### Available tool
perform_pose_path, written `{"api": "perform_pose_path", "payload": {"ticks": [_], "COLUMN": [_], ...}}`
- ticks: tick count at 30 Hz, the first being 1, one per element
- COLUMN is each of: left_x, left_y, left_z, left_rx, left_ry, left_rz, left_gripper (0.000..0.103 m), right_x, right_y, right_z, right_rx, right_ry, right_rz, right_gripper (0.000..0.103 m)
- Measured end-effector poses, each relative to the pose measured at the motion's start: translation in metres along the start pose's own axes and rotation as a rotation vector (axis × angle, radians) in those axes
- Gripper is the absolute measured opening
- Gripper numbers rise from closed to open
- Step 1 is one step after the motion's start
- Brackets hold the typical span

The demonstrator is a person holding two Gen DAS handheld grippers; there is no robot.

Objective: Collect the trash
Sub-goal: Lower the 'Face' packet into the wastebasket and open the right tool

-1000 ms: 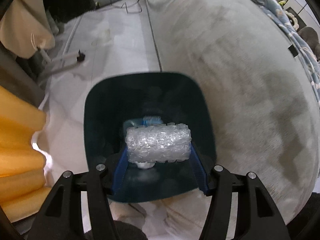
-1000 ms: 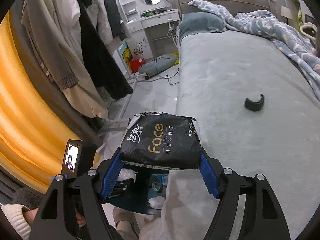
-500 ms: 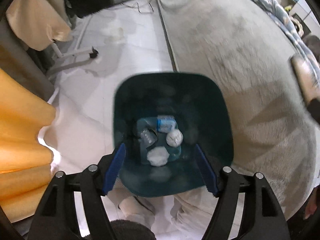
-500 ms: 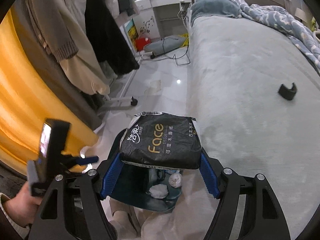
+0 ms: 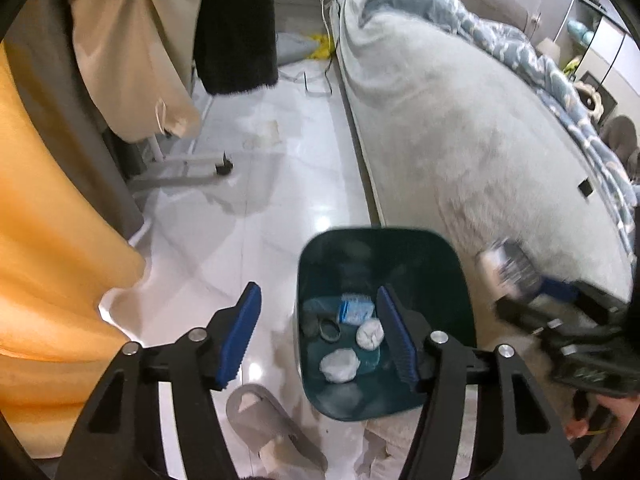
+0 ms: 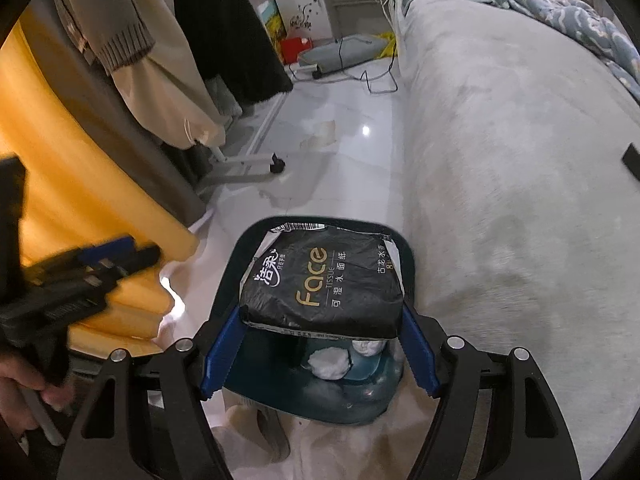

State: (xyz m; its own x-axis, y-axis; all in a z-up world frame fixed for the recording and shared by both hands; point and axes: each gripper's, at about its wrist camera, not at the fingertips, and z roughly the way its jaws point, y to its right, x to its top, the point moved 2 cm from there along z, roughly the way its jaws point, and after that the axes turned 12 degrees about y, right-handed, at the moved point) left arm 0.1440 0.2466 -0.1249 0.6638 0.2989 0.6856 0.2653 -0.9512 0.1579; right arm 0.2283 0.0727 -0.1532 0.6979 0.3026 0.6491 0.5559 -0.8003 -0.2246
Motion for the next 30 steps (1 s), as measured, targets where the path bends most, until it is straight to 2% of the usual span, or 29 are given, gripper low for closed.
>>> {"api": "perform_pose_path", "payload": {"ticks": [8, 16, 30], "left_x": [0.014, 0.031, 0.055], "left_y": [-0.014, -0.005, 0.011], "left_z": [-0.02, -0.051, -0.073], "left_rx": [-0.004, -0.065, -0.168], "left_ry": [0.102, 0.233, 0.339], "left_rz": [-0.025, -0.006, -0.012], "left_gripper": [0.056, 0.055, 0.055], "right_x": [-0.012, -0.025, -0.033], "right_y": [-0.01, -0.017, -0.023], "right_z": [0.027, 0.042, 0.064], "right_rx": [-0.017, -0.019, -0.002], "right_ry": [-0.071, -0.123, -0.161], "right_rz": [-0.038, -0.072, -0.096], "right_gripper": [0.073, 0.073, 0.077]}}
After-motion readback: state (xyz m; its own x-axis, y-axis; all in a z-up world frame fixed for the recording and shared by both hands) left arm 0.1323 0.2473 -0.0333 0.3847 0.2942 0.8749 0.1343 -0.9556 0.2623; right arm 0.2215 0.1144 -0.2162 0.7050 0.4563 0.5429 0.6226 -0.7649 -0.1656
